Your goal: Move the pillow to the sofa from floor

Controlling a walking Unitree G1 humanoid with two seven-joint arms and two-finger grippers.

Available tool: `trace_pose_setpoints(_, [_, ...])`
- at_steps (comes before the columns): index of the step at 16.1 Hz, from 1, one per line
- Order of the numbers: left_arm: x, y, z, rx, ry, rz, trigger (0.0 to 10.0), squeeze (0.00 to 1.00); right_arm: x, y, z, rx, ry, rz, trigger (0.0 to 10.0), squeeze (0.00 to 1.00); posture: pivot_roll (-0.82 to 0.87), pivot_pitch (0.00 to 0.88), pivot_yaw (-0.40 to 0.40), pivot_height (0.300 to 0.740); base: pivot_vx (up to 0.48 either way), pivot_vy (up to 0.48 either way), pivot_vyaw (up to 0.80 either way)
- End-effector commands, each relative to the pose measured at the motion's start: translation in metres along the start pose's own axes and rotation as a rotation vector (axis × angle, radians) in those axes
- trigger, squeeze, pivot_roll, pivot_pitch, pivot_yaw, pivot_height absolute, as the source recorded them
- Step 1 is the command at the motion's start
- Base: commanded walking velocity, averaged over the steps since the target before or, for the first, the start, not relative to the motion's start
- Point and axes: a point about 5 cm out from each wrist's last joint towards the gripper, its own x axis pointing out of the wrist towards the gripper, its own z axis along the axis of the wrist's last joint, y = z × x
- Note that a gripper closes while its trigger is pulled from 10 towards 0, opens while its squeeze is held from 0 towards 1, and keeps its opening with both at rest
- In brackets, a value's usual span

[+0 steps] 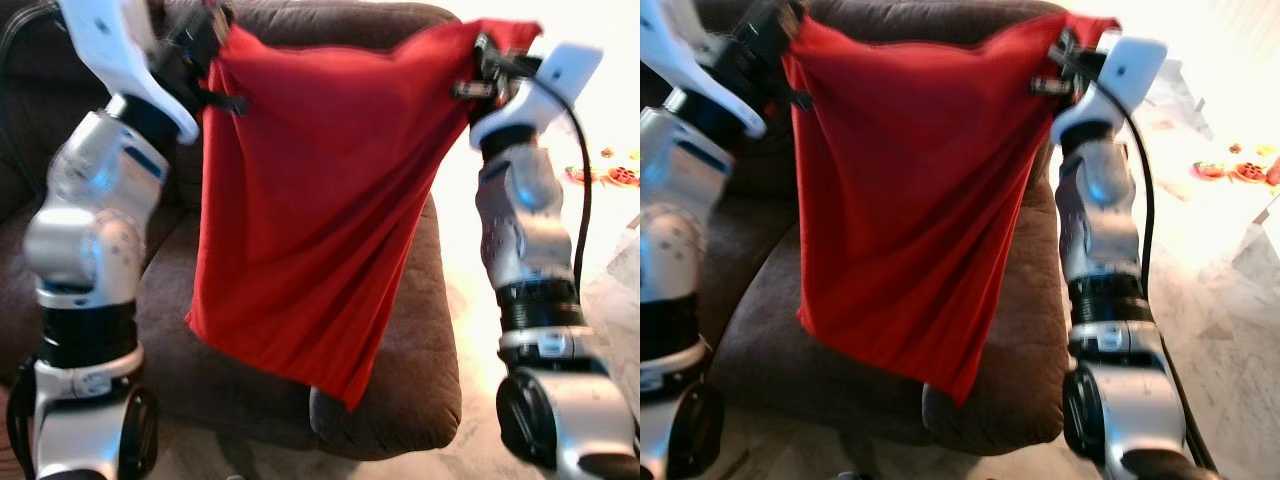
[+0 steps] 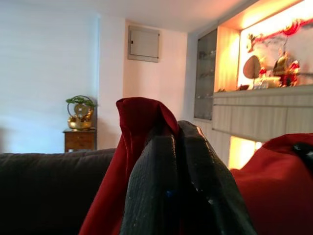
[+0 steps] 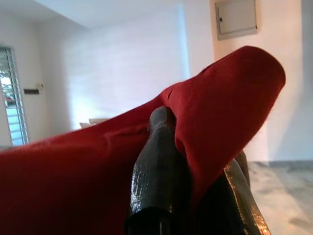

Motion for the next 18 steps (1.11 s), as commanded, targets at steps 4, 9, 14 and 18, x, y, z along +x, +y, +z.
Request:
trace_pose_setpoints(4, [-0.001,-0.009,0.026,0.025,-0.063,-0.058,10.0,0.0,0.014,0.013,0.036,0.039,-0.153,0.016,10.0,0.0,0.1,0.083,-0.062,0.74,0.0,0.0,0.0])
trace_pose_setpoints(9, [-0.008,0.006,-0.001,-0.031,0.032,0.05,10.0,0.0,0.013,0.023,0.005,0.055,-0.039,0.028,10.0,0.0,0.1,0.09,-0.066,0.74,0.0,0.0,0.0])
trace_pose_setpoints(14, [-0.022,0.012,-0.067,-0.05,0.256,0.12,10.0,0.0,0.001,0.022,-0.027,0.039,0.08,0.01,10.0,0.0,0.1,0.111,-0.069,0.74,0.0,0.0,0.0])
trace_pose_setpoints(18, [-0.024,0.027,-0.107,-0.009,0.401,0.251,10.0,0.0,-0.009,0.011,-0.051,0.012,0.163,-0.034,10.0,0.0,0.1,0.121,-0.072,0.74,0.0,0.0,0.0])
